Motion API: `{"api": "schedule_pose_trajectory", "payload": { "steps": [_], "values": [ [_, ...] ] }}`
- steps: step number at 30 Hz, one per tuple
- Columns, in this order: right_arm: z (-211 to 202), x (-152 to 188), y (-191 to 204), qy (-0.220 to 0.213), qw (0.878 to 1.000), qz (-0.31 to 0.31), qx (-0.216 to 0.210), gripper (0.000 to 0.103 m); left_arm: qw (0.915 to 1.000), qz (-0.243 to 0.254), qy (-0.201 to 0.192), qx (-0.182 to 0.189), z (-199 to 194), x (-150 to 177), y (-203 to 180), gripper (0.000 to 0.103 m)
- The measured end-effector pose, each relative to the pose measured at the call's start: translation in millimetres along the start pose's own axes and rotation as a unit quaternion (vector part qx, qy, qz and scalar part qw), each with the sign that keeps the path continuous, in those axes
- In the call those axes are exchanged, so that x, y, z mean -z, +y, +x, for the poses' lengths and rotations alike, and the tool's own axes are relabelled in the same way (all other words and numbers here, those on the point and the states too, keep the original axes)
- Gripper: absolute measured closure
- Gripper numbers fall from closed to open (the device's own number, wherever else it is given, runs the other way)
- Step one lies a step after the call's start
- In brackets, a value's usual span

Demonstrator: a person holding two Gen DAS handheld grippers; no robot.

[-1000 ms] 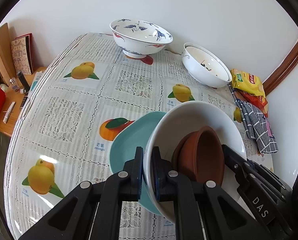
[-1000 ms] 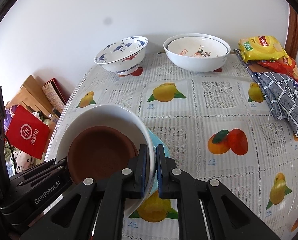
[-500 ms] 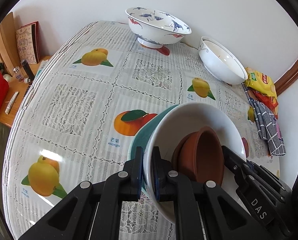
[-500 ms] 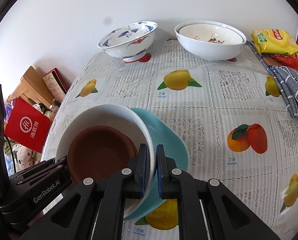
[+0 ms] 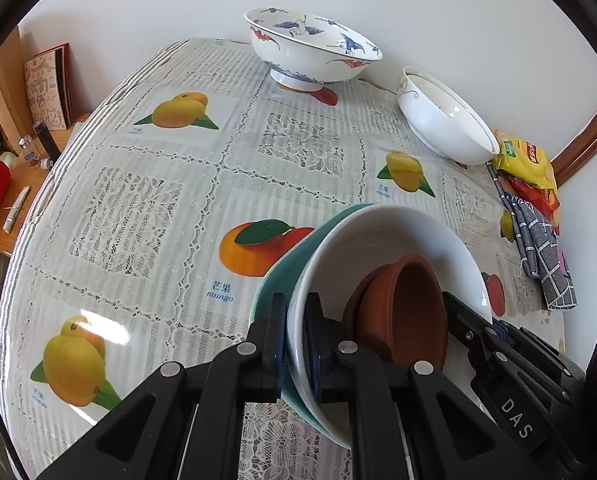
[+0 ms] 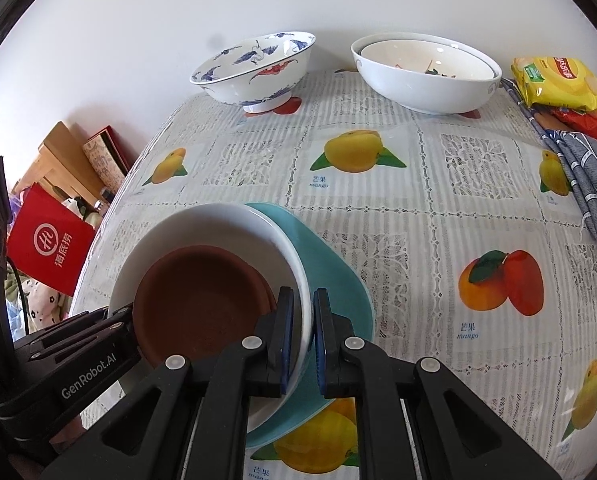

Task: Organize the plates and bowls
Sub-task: 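Lower the white bowl onto the teal plate with both grippers, then open both grippers to release the white bowl rim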

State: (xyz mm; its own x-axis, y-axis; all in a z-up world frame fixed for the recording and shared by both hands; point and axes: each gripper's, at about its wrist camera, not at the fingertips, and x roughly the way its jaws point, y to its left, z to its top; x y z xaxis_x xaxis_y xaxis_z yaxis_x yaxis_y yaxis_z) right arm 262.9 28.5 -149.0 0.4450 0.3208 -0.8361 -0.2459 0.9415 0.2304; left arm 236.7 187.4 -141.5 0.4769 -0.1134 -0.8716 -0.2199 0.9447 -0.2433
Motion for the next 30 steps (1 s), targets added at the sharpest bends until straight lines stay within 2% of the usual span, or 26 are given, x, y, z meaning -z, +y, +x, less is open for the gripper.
{"api": "schedule_pose_trajectory", "payload": {
  "steps": [3,8,13,25,28,30],
  "values": [
    [0.5,-1.1,-2.6,0.004,1.000,0.005,-0.007,0.093,1.0000,0.002,-0.002,0.000,0.1,0.1,-0.2,0.092],
    [0.0,-0.1,-8.3,0.005,1.000,0.009,-0.004,0.082,0.9999,0.011,0.001,-0.009,-1.5,1.7,-2.4,0.090],
    [-1.0,1.3,-10.3,0.007,1.000,0.008,0.002,0.076,0.9997,0.018,0.001,-0.019,-5.6,1.9,-4.4,0.086],
    [-19.1,4.2,-11.4,-0.005,1.000,-0.004,0.002,0.073,0.9996,0.023,-0.002,-0.017,-17.6,8.2,-8.3,0.080],
    [-23.5,6.2,-10.8,-0.002,1.000,-0.010,0.000,0.072,0.9996,0.024,-0.003,-0.015,-23.3,9.4,-9.2,0.076],
    [-27.7,7.0,-10.6,-0.003,1.000,-0.013,0.002,0.072,0.9990,0.025,-0.005,-0.037,-27.2,11.0,-10.3,0.064]
  ]
}}
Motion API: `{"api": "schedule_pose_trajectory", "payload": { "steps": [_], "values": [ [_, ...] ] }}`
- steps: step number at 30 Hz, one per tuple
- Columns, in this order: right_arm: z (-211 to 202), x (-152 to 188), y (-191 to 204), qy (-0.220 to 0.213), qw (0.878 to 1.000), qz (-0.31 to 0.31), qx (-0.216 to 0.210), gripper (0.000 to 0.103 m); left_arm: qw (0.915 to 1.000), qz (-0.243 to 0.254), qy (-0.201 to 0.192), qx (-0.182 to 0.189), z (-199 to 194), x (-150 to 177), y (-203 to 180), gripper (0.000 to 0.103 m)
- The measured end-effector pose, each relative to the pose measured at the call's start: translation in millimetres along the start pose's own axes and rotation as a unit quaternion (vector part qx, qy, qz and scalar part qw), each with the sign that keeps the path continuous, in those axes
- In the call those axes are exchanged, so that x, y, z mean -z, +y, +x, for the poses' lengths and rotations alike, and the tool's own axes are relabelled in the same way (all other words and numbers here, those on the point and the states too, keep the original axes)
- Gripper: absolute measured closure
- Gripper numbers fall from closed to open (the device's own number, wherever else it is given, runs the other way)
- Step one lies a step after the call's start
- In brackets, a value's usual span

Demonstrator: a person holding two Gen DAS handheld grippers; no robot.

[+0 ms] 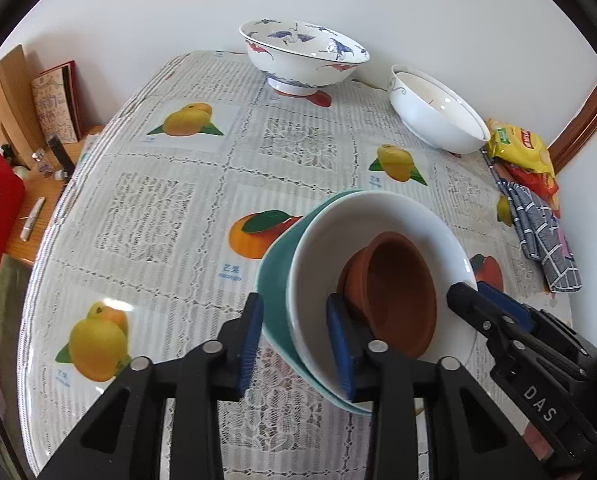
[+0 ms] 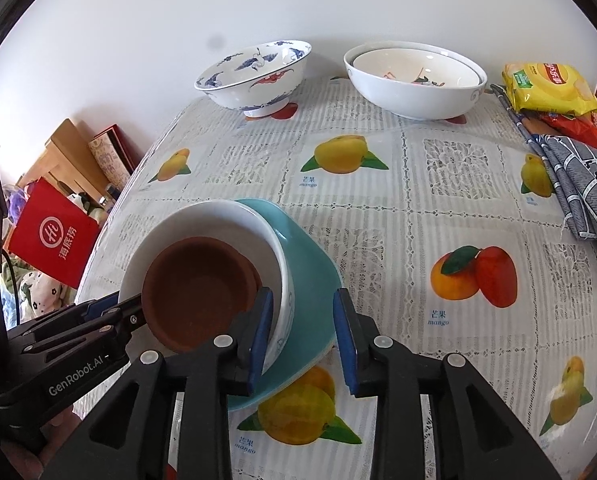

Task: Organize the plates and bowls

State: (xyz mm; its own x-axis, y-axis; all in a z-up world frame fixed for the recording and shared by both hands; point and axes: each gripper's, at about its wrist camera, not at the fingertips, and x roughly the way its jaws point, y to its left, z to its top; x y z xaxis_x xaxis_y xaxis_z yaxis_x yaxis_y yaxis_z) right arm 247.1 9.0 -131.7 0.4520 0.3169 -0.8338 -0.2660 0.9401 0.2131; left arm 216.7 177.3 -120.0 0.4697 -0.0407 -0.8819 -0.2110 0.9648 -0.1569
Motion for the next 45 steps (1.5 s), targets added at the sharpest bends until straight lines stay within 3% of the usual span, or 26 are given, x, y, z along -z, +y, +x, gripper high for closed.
{"api": "schedule_pose_trajectory", "payload": {
  "steps": [1,4,8,12,17,26,27,29,35,38,45],
  "values": [
    [-2.3,1.4,0.1,-0.001,1.000,-0.002,0.001,0.070,1.0000,0.000,-0.004,-0.004,-3.1,1.5,0.6,0.060],
    [-8.7,6.1,-0.5,0.003,1.000,-0.003,0.002,0.064,0.9999,-0.008,-0.012,0.004,-13.0,6.0,4.9,0.060],
    [-23.7,14.8,-2.1,-0.003,1.000,-0.001,-0.006,0.062,0.9997,-0.007,-0.022,-0.003,-27.5,12.6,5.4,0.057],
    [-48.5,24.3,-3.0,-0.019,1.000,-0.005,0.015,0.061,0.9992,0.004,-0.040,0.001,-47.4,21.1,-2.8,0.051],
    [-85.5,38.2,-9.8,-0.048,0.998,-0.007,0.047,0.050,0.9969,0.028,-0.074,0.001,-76.0,33.0,-26.2,0.043],
    [-152.9,66.5,-43.6,-0.085,0.991,0.018,0.105,0.047,0.9884,0.072,-0.134,-0.005,-125.3,60.0,-85.2,0.033],
    [-160.7,71.1,-49.3,-0.087,0.990,0.025,0.105,0.045,0.9875,0.076,-0.138,-0.002,-129.8,64.1,-91.8,0.033],
    [-174.7,78.7,-58.6,-0.095,0.989,0.034,0.107,0.027,0.9854,0.086,-0.147,0.002,-138.8,72.6,-105.8,0.031],
    [-221.2,106.9,-81.6,-0.145,0.979,0.051,0.133,0.009,0.9782,0.108,-0.177,0.011,-165.2,104.8,-135.8,0.023],
    [-235.1,122.1,-90.8,-0.154,0.975,0.066,0.149,0.005,0.9775,0.120,-0.173,0.019,-170.4,118.6,-144.6,0.015],
    [-250.4,147.8,-96.2,-0.155,0.969,0.079,0.177,0.005,0.9783,0.107,-0.176,0.024,-182.6,143.5,-143.7,0.015]
  ]
}}
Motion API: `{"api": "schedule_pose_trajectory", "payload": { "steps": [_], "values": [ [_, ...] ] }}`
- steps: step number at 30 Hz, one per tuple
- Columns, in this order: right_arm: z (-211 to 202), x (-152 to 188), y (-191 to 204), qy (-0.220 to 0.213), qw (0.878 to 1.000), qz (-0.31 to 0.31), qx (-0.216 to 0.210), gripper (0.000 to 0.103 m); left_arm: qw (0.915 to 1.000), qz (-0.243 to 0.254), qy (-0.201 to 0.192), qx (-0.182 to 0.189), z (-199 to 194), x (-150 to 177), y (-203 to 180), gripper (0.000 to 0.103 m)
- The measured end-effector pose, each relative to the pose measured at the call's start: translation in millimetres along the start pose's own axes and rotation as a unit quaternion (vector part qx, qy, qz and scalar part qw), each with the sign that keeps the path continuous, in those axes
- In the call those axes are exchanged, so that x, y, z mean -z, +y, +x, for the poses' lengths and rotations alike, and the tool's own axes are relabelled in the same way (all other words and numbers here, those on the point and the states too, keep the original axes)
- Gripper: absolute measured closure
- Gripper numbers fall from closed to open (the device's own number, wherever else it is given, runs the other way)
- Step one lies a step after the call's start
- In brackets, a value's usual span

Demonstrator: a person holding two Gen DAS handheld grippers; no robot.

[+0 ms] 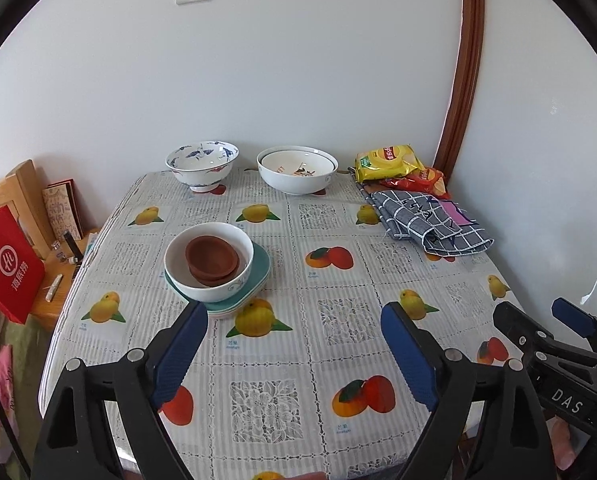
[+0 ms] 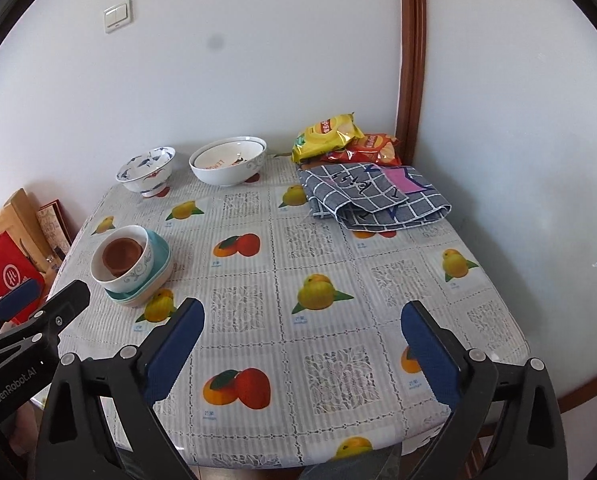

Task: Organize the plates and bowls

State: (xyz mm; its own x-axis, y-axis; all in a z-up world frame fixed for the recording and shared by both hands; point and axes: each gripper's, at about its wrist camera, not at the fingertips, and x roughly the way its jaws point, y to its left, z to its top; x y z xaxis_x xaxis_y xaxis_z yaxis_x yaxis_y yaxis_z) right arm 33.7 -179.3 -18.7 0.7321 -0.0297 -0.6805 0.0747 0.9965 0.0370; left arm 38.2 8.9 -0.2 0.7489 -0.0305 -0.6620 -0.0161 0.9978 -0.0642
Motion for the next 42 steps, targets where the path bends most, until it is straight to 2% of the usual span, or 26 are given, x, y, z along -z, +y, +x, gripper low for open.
{"api": "schedule_pose_trajectory", "payload": {
  "steps": [9,19,42],
  "values": [
    [-14.2,21.6,2.5,0.001,1.000,-0.010,0.010,0.005,0.9999,-0.002,-0.003,-0.016,-13.5,13.8,1.5,0.015],
    [-23.9,25.7,6.8,-0.008,1.000,-0.013,0.008,0.005,0.9996,0.007,-0.007,-0.027,-19.2,17.9,0.2,0.015],
    [-30.7,28.5,2.9,-0.013,1.000,-0.010,0.012,0.005,0.9997,0.008,-0.002,-0.022,-19.2,20.4,0.7,0.015]
  ]
}}
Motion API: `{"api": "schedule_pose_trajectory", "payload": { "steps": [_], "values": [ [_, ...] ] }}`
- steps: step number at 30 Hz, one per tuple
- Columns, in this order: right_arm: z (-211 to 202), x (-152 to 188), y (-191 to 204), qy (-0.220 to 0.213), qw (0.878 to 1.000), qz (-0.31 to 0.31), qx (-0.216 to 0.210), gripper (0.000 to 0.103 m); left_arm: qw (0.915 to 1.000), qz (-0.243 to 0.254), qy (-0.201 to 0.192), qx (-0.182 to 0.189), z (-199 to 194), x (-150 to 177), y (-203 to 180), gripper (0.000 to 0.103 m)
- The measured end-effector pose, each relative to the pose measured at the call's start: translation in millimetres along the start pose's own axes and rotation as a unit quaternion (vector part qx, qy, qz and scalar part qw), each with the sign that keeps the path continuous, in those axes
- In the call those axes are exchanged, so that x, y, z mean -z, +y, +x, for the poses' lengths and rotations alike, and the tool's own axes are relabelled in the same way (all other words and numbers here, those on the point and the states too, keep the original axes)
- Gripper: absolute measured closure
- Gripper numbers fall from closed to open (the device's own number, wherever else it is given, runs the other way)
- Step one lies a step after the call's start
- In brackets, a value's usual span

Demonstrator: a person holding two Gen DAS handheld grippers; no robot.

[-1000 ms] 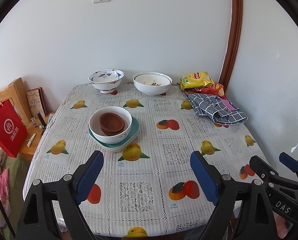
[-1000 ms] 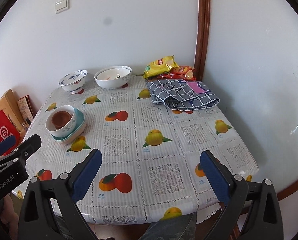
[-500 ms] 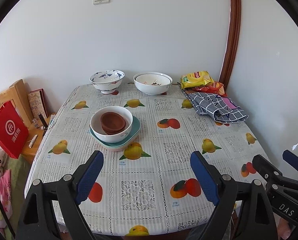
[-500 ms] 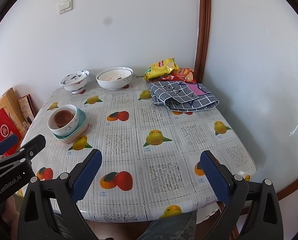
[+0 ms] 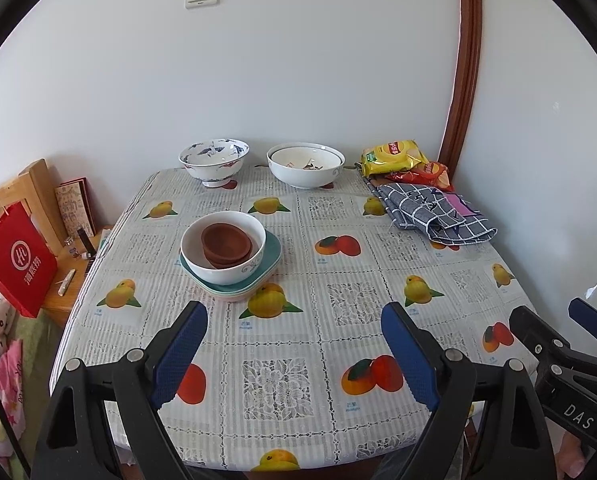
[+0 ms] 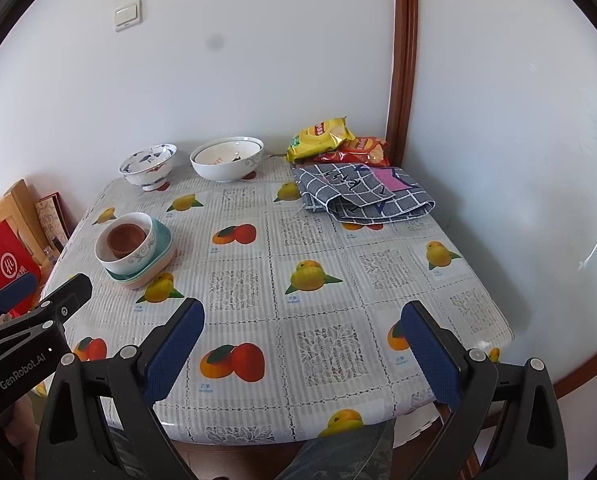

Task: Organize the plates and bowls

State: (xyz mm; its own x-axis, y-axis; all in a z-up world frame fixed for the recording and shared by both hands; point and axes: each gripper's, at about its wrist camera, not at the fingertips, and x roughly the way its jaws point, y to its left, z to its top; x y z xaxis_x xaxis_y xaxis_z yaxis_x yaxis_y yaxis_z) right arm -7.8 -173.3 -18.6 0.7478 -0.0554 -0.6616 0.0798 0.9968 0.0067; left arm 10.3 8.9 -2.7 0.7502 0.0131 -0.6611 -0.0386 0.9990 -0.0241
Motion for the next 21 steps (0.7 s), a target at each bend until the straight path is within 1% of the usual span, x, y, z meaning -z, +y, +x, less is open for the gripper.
{"api": "schedule_pose_trajectory", "payload": {
  "steps": [21],
  "values": [
    [-2.4,1.6,0.0,0.002,1.000,0.004,-0.007,0.005,1.0000,0.002,-0.001,0.002,-3.7,0.3,-1.2,0.015]
  ]
}}
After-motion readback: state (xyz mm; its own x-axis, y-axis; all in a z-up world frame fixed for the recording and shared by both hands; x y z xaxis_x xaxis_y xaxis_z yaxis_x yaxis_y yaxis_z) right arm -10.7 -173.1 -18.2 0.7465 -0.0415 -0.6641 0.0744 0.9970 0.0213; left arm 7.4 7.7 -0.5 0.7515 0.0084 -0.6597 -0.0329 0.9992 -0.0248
